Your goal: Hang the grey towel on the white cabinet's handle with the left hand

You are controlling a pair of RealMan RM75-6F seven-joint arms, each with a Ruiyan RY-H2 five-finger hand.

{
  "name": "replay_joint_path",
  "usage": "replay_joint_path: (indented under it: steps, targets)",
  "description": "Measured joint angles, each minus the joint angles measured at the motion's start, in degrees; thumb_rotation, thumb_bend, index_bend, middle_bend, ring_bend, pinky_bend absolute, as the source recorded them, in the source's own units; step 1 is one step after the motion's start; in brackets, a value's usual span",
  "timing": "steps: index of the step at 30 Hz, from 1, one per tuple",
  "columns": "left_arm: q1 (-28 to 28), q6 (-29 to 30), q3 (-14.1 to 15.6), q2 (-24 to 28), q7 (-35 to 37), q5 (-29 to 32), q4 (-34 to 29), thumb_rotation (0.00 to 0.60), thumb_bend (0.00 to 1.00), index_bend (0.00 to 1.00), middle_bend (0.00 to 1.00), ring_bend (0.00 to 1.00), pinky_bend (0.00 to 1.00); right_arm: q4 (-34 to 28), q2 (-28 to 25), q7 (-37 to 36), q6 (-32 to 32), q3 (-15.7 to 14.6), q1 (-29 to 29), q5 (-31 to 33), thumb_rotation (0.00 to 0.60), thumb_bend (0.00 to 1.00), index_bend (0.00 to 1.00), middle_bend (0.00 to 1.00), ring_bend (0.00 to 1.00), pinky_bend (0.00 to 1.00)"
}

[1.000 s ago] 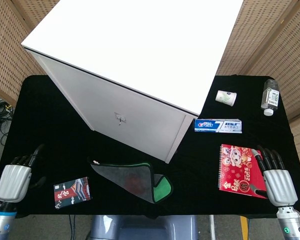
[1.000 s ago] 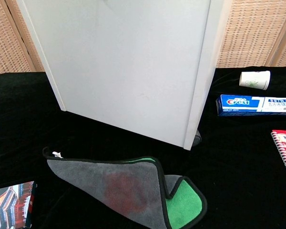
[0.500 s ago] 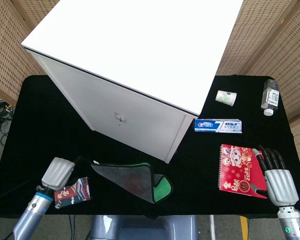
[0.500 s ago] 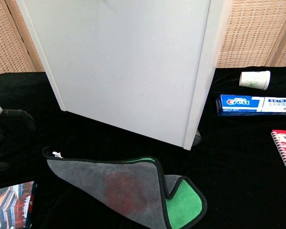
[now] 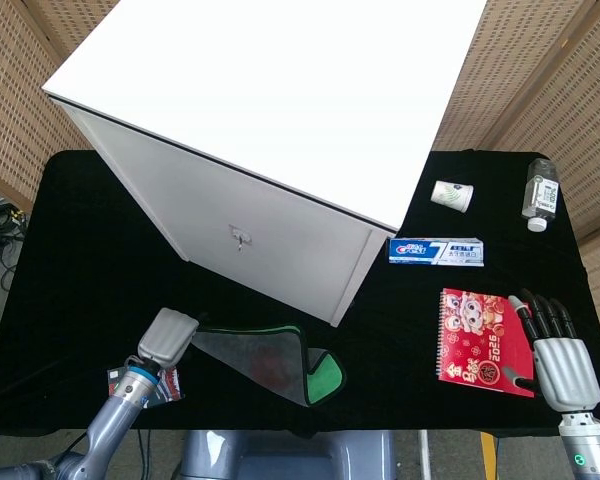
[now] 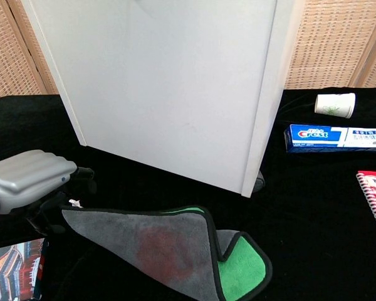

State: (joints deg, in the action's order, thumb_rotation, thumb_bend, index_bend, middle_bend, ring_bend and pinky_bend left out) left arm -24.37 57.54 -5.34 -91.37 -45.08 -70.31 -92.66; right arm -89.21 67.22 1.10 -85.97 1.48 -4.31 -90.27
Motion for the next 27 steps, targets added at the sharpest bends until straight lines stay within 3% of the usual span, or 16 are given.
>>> replay_joint_path:
  steps: [8,18,27]
  targets:
    - [-2.96,-0.48,0.72,-4.21,-5.25,6.86,2.49,0.600,0.18,0.35,0.85,0.80,0.73,0.02,-0.39,-1.10,-0.23,0.20,0.11,0.19,0.600,0.13,0.00,0.00,0.00,0.00]
    - [-4.91,0.19,1.98,-5.96,-5.96,9.25,4.80,0.600,0.20,0.41,0.85,0.80,0.72,0.20,-0.36,-1.49,-0.12,0.29,0.05,0.26,0.600,0.13,0.00,0.00,0.00,0.00]
    - [-5.84,1.16,2.94,-7.45,-4.77,9.58,7.64,0.600,0.32,0.46,0.85,0.80,0.72,0.23,-0.19,-1.23,-0.09,0.21,0.03,0.12,0.600,0.13,0.00,0.00,0.00,0.00]
